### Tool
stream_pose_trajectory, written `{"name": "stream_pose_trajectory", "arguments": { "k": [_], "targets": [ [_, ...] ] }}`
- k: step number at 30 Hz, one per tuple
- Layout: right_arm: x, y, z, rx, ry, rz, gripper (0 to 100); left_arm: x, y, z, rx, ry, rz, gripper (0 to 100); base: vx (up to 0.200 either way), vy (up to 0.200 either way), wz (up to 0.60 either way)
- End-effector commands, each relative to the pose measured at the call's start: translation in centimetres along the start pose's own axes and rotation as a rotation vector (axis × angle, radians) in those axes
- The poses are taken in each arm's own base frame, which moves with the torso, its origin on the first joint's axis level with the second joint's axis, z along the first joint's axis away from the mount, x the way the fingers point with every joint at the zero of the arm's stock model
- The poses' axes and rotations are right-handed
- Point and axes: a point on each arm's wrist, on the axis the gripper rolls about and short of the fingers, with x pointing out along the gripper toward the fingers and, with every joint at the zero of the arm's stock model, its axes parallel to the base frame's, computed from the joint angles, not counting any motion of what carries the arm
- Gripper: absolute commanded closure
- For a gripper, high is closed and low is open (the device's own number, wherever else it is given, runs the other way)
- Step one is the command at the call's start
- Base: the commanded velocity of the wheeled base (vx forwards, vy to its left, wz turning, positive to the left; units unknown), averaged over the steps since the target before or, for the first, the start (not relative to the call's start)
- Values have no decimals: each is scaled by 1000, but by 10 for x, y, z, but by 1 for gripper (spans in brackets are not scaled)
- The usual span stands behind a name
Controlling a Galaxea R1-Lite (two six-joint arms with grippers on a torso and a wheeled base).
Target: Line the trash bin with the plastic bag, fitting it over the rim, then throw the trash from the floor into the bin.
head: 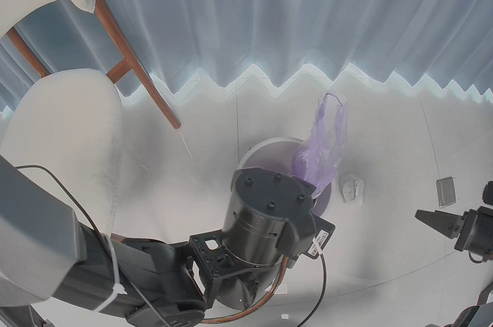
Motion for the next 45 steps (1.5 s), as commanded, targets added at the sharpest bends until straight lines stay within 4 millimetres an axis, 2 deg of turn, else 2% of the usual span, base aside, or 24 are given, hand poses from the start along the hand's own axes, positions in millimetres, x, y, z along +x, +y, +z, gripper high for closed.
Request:
{"name": "stream_pose_trajectory", "arguments": {
  "k": [1,4,6,7,8,9,10,14,17,19,28,37,45],
  "targets": [
    [42,7,12,1,113,-17,0,-2,-7,-4,7,5,13,100,0,0,0],
    [52,10,20,-3,82,-1,0,-3,-7,-3,7,2,15,100,0,0,0],
    [52,10,20,-3,82,-1,0,-3,-7,-3,7,2,15,100,0,0,0],
    [64,18,33,-16,57,14,0,-2,-7,-3,9,2,22,100,0,0,0],
    [68,18,35,-22,61,12,0,-2,-7,-3,7,2,30,100,0,0,0],
    [68,18,35,-22,61,12,0,-2,-7,-3,7,2,30,100,0,0,0],
    [79,19,38,-27,72,4,0,-2,-7,-4,9,5,44,100,0,0,0],
    [97,22,47,-27,83,-5,0,-2,-8,-5,9,5,47,100,0,0,0],
    [105,23,49,-31,88,-8,0,-2,-10,-6,12,7,43,100,0,0,0],
    [119,24,53,-56,101,-15,0,-3,-11,-6,15,6,38,100,0,0,0],
    [144,31,66,-80,63,2,0,-2,-11,-7,17,12,41,100,0,0,0],
    [162,33,73,-83,58,2,0,-3,-11,-8,18,14,64,100,0,0,0],
    [182,26,65,-79,96,-44,0,-3,-11,-10,21,18,66,100,0,0,0]
  ]
}}
